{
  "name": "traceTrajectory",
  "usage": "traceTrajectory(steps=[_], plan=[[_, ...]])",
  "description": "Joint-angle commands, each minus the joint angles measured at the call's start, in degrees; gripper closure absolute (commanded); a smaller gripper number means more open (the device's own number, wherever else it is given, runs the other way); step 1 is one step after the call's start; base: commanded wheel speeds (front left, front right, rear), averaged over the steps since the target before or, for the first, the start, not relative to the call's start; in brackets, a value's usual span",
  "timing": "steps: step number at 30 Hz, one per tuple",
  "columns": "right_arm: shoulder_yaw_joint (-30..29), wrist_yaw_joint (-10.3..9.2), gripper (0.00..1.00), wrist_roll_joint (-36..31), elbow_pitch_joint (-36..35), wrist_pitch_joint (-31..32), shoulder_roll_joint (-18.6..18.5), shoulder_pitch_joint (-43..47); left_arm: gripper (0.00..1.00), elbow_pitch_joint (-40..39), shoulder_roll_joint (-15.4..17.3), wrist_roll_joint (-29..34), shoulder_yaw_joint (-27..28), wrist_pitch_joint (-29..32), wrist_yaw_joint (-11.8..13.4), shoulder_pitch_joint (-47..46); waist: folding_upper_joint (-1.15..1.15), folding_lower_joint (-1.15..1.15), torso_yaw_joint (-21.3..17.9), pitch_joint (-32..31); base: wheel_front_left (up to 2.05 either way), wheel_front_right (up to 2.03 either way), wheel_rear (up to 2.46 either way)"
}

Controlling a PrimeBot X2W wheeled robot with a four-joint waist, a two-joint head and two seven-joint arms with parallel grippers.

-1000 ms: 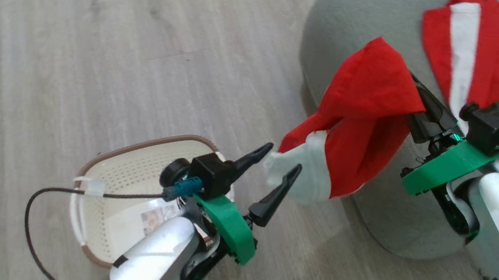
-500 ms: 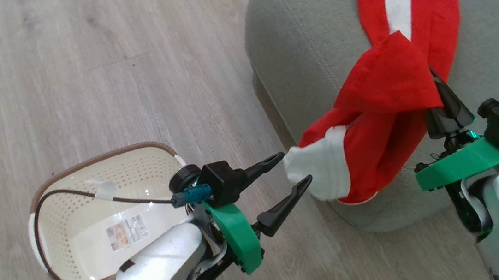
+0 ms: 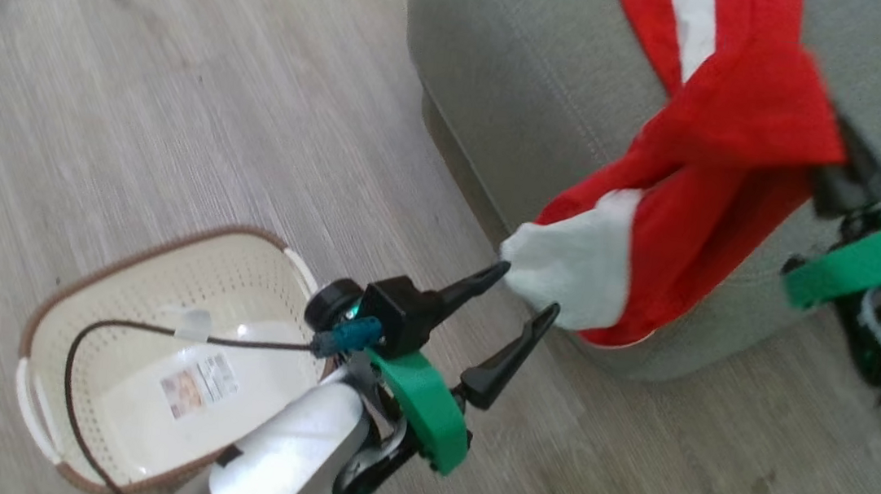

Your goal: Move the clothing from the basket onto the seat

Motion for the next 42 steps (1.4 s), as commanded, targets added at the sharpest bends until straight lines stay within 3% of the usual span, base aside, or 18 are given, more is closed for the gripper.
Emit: traceTrajectory(steps=[1,7,11,19,21,26,29,36,38,39,42], plan=[[-1.22,-0.02,1.00,-0.16,-1.12,-0.32,-0.31,-3.40,0.00,-1.62,-0.22,0.47,1.48,-0.72,-0.07,-3.39,0.00,0.00,1.13,3.38,0.00,0.00,0.00],[-9.41,-0.02,1.00,0.40,6.23,-0.32,1.73,-13.09,0.00,-0.30,-0.01,1.51,-0.11,-0.72,-0.07,-7.47,0.00,0.00,6.08,13.43,0.00,0.00,0.00],[-16.10,-0.02,1.00,-0.29,13.27,-0.32,0.46,-23.45,0.00,0.41,0.86,2.21,-1.53,-0.72,-0.07,-10.13,0.00,0.00,10.57,19.74,0.00,0.00,0.00],[-30.88,-0.02,1.00,-6.13,25.23,-0.31,-7.91,-44.21,0.00,0.40,2.84,3.61,-1.46,-0.72,-0.07,-11.21,0.00,0.00,16.57,27.00,0.00,0.00,0.00],[-34.21,-0.02,1.00,-8.91,27.92,-0.28,-11.28,-48.01,0.00,0.06,3.13,4.26,-1.40,-0.72,-0.07,-10.96,0.00,0.00,17.13,28.58,0.00,0.00,0.00],[-40.67,-0.02,1.00,-14.56,33.52,-0.29,-14.42,-52.12,0.00,-0.54,4.29,5.21,-1.26,-0.72,0.33,-10.32,0.00,0.00,16.63,31.43,0.00,0.00,0.00],[-44.37,-0.02,1.00,-18.44,37.61,-0.30,-12.23,-50.27,0.00,-0.93,5.72,5.84,-1.54,-0.09,0.71,-10.16,0.00,0.00,15.41,33.21,0.00,0.00,0.00],[-50.41,-0.02,1.00,-22.80,40.19,-0.31,0.45,-42.04,0.00,-2.89,8.04,6.40,-2.12,2.27,1.91,-9.31,0.00,0.00,12.79,35.22,0.00,0.00,0.00],[-50.54,-0.02,0.48,-23.51,39.48,-0.31,2.84,-41.30,0.00,-3.46,8.38,6.15,-1.92,2.60,2.41,-8.91,0.00,0.00,12.22,35.19,0.00,0.00,0.00],[-50.58,-0.02,0.00,-23.49,38.88,-0.31,3.69,-40.97,0.00,-3.59,8.42,5.99,-1.91,2.63,2.60,-8.57,0.00,0.00,12.01,34.80,0.00,0.00,0.00],[-48.61,-0.02,0.00,-24.06,38.93,-0.31,4.22,-39.01,0.00,-3.44,8.12,4.98,-2.25,2.33,2.62,-6.97,0.00,0.00,11.26,31.87,0.00,0.00,0.00]])
